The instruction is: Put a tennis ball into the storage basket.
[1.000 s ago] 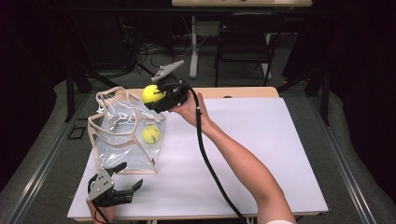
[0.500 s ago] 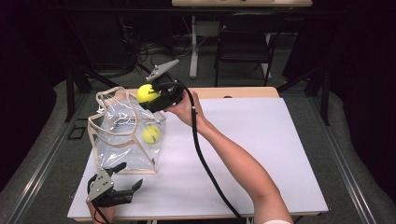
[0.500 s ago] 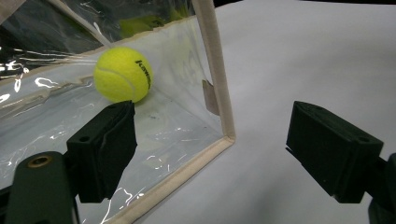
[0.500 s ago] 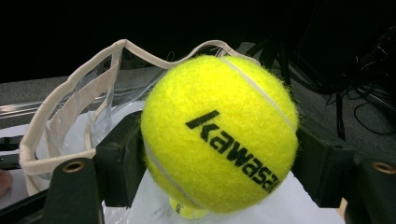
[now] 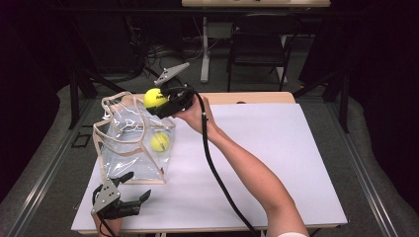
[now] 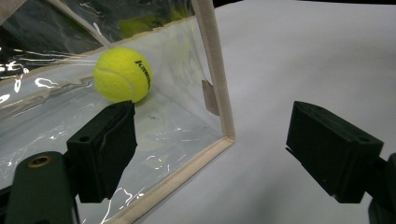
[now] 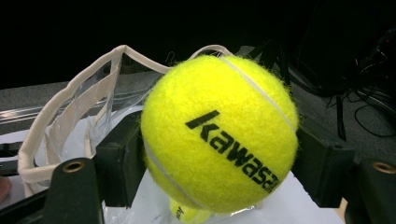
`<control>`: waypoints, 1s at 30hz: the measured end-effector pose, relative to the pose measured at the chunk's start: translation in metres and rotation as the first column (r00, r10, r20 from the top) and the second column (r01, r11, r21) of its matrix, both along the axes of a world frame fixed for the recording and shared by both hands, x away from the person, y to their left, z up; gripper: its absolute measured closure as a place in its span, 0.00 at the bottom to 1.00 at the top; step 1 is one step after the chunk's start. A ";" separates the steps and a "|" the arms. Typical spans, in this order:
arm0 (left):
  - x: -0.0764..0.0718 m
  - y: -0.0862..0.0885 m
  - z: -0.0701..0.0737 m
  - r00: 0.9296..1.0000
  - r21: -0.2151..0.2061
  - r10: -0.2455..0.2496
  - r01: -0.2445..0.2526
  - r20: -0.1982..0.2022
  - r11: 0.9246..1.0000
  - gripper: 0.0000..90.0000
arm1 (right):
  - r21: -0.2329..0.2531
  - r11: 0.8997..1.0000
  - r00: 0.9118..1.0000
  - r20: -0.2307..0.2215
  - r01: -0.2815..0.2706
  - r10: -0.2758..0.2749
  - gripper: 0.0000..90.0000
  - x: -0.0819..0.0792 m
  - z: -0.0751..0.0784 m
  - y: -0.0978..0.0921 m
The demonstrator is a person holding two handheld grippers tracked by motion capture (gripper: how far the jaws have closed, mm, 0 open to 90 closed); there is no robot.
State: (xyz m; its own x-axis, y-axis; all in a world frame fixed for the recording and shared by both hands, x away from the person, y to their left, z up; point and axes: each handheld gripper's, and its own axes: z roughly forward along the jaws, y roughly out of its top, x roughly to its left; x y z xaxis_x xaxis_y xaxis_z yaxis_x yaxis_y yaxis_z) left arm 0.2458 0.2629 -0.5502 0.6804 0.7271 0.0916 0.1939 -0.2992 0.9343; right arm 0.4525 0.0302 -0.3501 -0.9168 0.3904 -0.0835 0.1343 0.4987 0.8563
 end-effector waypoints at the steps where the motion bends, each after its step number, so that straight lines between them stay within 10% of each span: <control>1: 0.000 0.000 0.000 1.000 0.000 0.000 0.000 0.001 1.000 0.18 | -0.001 1.000 1.000 -0.002 0.000 0.000 0.29 0.000 0.000 0.000; 30: 0.001 0.001 0.000 1.000 -0.002 0.000 0.000 -0.001 1.000 0.18 | 0.018 1.000 1.000 0.016 -0.016 0.016 0.29 -0.003 0.008 0.018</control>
